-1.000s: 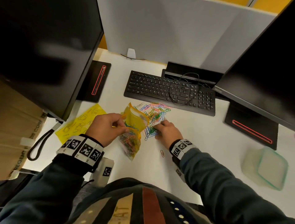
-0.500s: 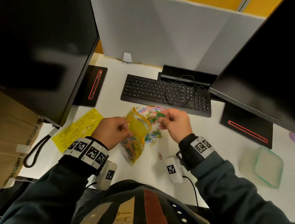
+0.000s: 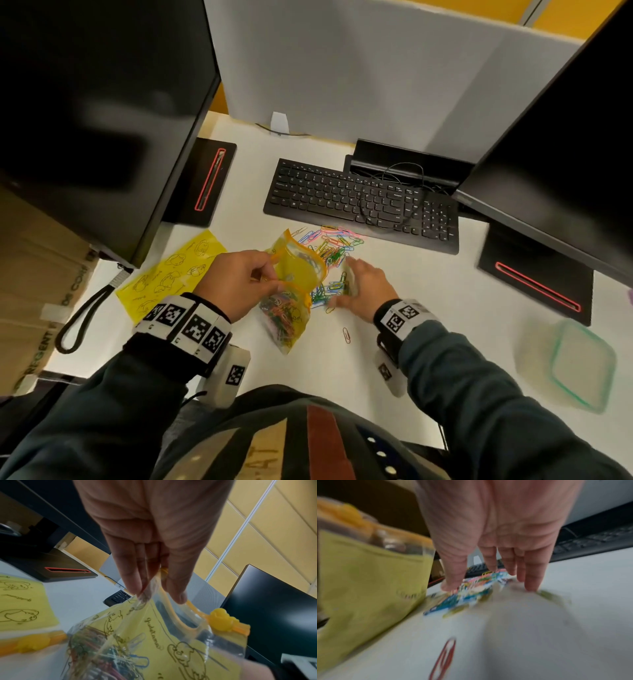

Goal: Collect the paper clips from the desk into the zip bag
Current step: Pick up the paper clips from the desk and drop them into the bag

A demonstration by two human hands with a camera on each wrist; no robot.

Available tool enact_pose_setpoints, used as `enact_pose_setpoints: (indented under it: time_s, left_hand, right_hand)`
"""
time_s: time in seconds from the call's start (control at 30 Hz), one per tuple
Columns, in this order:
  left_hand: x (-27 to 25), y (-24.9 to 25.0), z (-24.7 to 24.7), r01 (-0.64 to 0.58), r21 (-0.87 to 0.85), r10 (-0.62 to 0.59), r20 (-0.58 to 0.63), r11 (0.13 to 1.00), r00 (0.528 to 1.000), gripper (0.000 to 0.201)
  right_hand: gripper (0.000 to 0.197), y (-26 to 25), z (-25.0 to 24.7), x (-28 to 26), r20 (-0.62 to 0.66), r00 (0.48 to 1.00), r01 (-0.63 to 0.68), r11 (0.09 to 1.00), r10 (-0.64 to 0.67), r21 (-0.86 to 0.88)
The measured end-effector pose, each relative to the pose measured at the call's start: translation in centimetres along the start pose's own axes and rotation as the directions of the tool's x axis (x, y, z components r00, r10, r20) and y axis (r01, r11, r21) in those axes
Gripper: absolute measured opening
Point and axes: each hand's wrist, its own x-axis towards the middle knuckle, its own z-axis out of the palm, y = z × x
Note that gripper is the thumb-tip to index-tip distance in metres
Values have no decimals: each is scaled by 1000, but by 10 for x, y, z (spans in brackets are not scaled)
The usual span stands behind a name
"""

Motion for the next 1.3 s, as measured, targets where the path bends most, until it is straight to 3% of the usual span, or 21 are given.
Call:
enact_pose_setpoints:
  time_s: [0.1,0.23,0.4,0.5,0.63,0.73,0.8,0.87,0.97,1.07,1.17,1.23,1.3]
  left_hand:
    - [0,-1,0,10,-7,-10,-4,1000,1000,16]
    - [0,-1,-1,19,-4,-19,-4,1000,1000,14]
    - [-2,-4,-2,33,-5,-33,-25,999,999,14]
    - [-3,-3,-2,21,-8,-21,-21,1000,1000,16]
    - [-2,-3,-1,6,-18,-6,-11,1000,1000,15]
    - [-1,-3,0,5,-20,-5,2,1000,1000,14]
    - [-1,-2,1,-4,-1,4,2,1000,1000,15]
    - [0,0,3,-9,8,9,5,1000,1000,18]
    - [0,4,5,-6,11,6,3,1000,1000,15]
    - [-1,6,4,-14,-4,14,5,1000,1000,14]
    - [-1,2,2,-8,-29,8,4,1000,1000,17]
    - [-1,0,1,-16,-40,16,3,999,1000,18]
    - [-2,0,2,-15,-34,15,0,999,1000,16]
  right_hand:
    - [89,-10,18,-5,10,996,84,996,-83,-15]
    - [44,-24,30,-8,-5,970,238,959,-241,-155]
    - [28,-20,30,-8,-16,970,235,950,-243,-206]
    - [23,-14,25,-8,-65,981,173,977,-182,-124]
    - [21,-9,8,-10,-173,985,58,981,-27,183]
    - [30,-18,-17,-19,-289,956,86,886,56,456]
    - [36,-33,-36,-25,-340,940,172,805,39,568]
    - [35,-53,-49,-28,-353,935,253,779,-43,574]
    - [16,-80,-50,-30,-241,949,290,857,-201,426]
    - [27,-82,-44,-32,-221,947,304,880,-235,366]
    - [33,-56,-45,-30,-314,944,233,878,-101,419]
    - [31,-21,-39,-23,-298,953,38,949,59,312]
    - [30,12,-27,-21,-189,962,-174,975,199,142]
